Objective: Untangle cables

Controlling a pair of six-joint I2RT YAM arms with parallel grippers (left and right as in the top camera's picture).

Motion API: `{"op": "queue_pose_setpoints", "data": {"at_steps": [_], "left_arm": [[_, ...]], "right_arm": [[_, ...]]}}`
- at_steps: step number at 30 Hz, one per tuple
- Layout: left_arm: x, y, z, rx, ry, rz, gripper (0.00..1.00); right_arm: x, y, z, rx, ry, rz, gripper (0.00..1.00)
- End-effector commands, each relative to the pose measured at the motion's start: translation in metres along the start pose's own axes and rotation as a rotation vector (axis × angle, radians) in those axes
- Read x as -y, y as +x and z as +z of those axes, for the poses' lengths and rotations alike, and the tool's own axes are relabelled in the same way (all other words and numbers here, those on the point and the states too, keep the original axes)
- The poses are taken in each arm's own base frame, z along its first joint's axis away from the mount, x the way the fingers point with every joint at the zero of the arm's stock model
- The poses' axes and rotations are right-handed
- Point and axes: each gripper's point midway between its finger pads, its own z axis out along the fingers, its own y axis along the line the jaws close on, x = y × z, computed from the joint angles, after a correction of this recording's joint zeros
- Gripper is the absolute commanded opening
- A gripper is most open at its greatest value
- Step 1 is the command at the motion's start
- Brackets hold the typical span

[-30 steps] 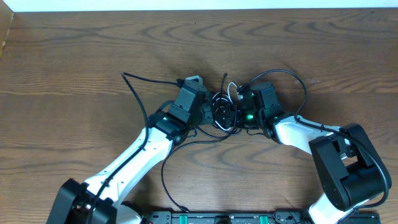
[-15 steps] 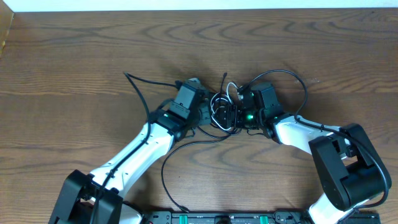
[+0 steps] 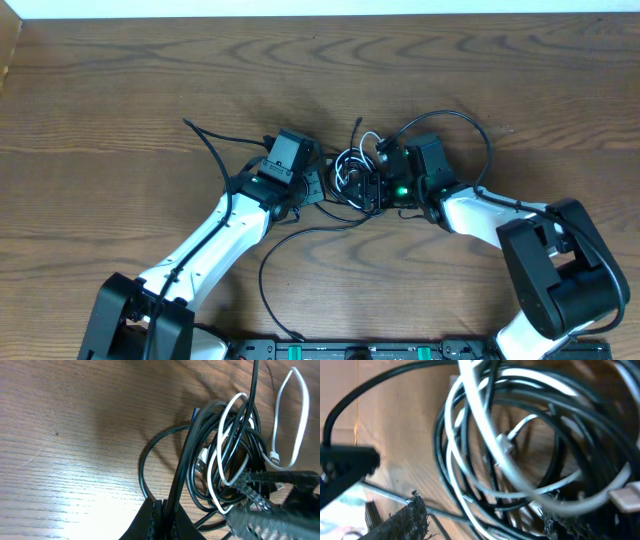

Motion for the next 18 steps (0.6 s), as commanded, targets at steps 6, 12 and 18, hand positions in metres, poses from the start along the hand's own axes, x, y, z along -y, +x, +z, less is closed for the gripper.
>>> {"op": "queue_pose_setpoints", "data": {"at_steps": [6,12,18], "left_arm": [[-0.02,-0.003,0.01,0.012,-0.089,-0.007,0.08],[-0.027,0.005,0.024,-0.023,-0.119,-0.039,0.08],[-0.027,0.005,0.026,-0.025,-0.121,-0.045,0.08]], "right_arm": [[-0.035,-0.004,-0.019,0.016,-0.108,-0.16,0.72],[-0.039,0.0,-0.017,0.007,-0.114,-0.174,0.69],[-0.038,0.004,-0.005,0.02,-0.033,-0.284,0.68]]}}
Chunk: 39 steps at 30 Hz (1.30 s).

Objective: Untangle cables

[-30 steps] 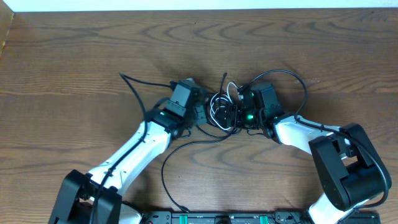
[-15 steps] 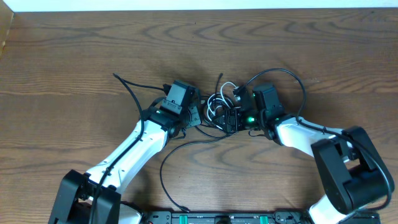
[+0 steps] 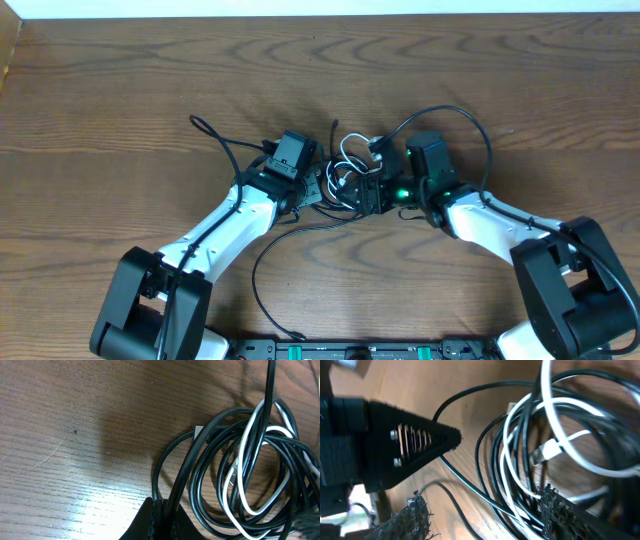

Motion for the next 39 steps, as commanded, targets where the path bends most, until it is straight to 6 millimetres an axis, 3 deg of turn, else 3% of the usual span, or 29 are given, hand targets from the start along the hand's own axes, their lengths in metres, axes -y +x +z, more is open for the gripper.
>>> {"op": "queue_pose_setpoints", "data": {"at_steps": [1,5,10,17,25,32,39], "left_arm": [[-0.006,-0.001,0.002,0.003,-0.022,-0.015,0.08],[-0.006,-0.001,0.002,0.003,-0.021,-0.015,0.08],[-0.006,-0.001,0.002,0.003,-0.021,-0.015,0.08],[-0.006,-0.001,0.002,0.003,-0.021,-0.015,0.08],[-0.006,-0.001,0.002,0.003,-0.021,-0.015,0.08],[-0.006,-0.001,0.002,0.003,-0.021,-0.015,0.08],[-0.006,-0.001,0.002,0.003,-0.022,-0.015,0.08]], "right_arm": [[0.004,0.003,0.009,0.012,0.1,-0.1,0.66],[0.022,-0.002,0.012,0.059,0.276,-0.133,0.55],[0.035,-0.01,0.009,0.108,0.391,-0.154,0.58],[0.035,-0.013,0.015,0.108,0.37,-0.229,0.59],[0.028,0.002,0.033,0.049,0.279,-0.298,0.61],[0.02,0.007,0.038,0.029,0.25,-0.361,0.56],[0.03,0.014,0.042,0.007,0.292,-0.367,0.49]]}}
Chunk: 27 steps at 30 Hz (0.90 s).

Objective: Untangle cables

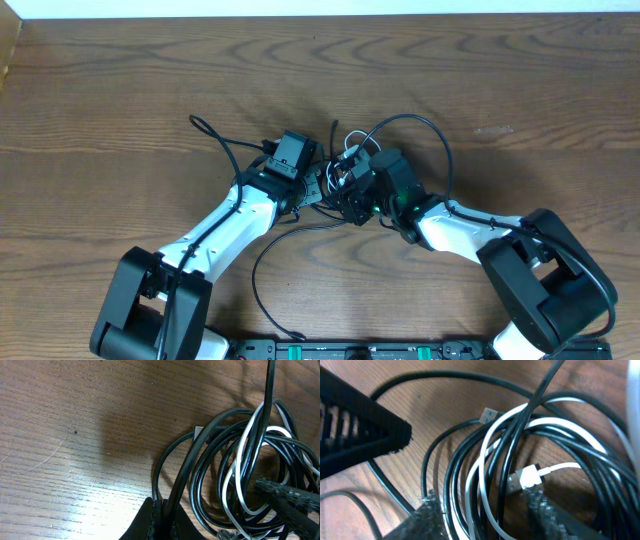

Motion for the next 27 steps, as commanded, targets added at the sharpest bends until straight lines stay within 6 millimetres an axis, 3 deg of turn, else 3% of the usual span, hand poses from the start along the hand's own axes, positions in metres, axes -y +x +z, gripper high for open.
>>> {"op": "queue_pose_setpoints", "data": {"at_steps": [1,7,14,15,22,27], "left_arm": [[-0.006,0.0,0.002,0.0,-0.021,-0.014,0.08],[-0.006,0.0,0.002,0.0,-0.021,-0.014,0.08],[-0.006,0.0,0.002,0.0,-0.021,-0.014,0.08],[-0.006,0.0,0.002,0.0,-0.021,-0.014,0.08],[-0.006,0.0,0.002,0.0,-0.021,-0.014,0.08],[-0.006,0.0,0.002,0.0,-0.021,-0.014,0.08]], "right_arm": [[0.001,0.007,0.004,-0.017,0.011,-0.021,0.47],[0.005,0.012,0.004,-0.034,0.028,-0.014,0.45],[0.004,0.013,0.004,-0.038,0.02,-0.012,0.18],[0.003,0.013,0.004,-0.039,0.016,-0.011,0.01],[-0.001,-0.002,-0.004,0.006,-0.043,0.021,0.01],[-0.018,-0.041,-0.047,0.1,-0.255,0.105,0.01]]}}
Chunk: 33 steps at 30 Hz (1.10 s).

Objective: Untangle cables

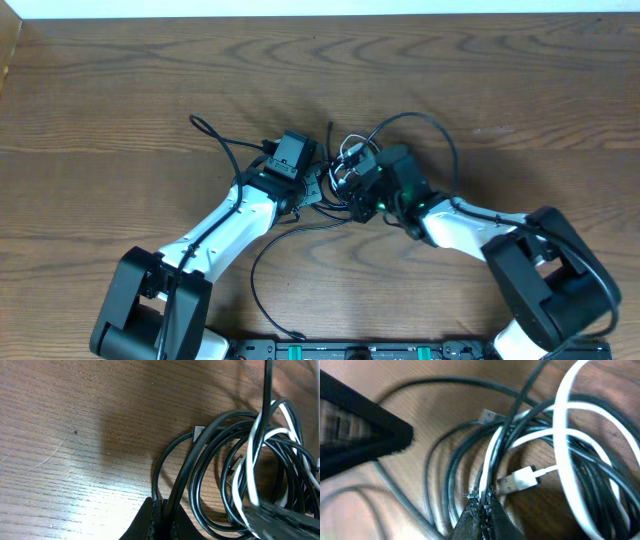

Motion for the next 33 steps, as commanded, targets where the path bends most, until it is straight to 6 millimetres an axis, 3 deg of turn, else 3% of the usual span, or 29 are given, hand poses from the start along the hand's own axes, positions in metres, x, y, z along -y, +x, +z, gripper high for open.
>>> {"op": "queue_pose_setpoints", "data": {"at_steps": [1,6,11,17,20,21,24,33], "left_arm": [[-0.006,0.0,0.002,0.0,-0.021,-0.014,0.08],[-0.006,0.0,0.002,0.001,-0.02,-0.014,0.08],[-0.006,0.0,0.002,0.001,-0.02,-0.014,0.08],[-0.006,0.0,0.002,0.0,-0.02,-0.014,0.07],[-0.006,0.0,0.002,0.0,-0.02,-0.018,0.08],[-0.006,0.0,0.002,0.001,-0.02,-0.018,0.08],[-0.006,0.0,0.002,0.0,-0.021,-0.018,0.08],[-0.006,0.0,0.002,0.001,-0.021,-0.017,0.08]], "right_arm": [[-0.034,-0.041,-0.048,0.099,-0.254,0.056,0.01],[-0.056,-0.063,-0.099,0.15,-0.443,0.057,0.01],[-0.06,-0.061,-0.108,0.142,-0.444,0.047,0.01],[-0.024,-0.04,-0.088,0.075,-0.197,0.13,0.01],[-0.03,-0.02,-0.074,0.002,-0.144,0.075,0.09],[-0.04,-0.013,-0.065,-0.021,-0.125,0.019,0.2],[-0.043,-0.004,-0.053,-0.051,-0.049,-0.028,0.31],[-0.031,0.02,-0.009,-0.1,0.049,-0.075,0.34]]}}
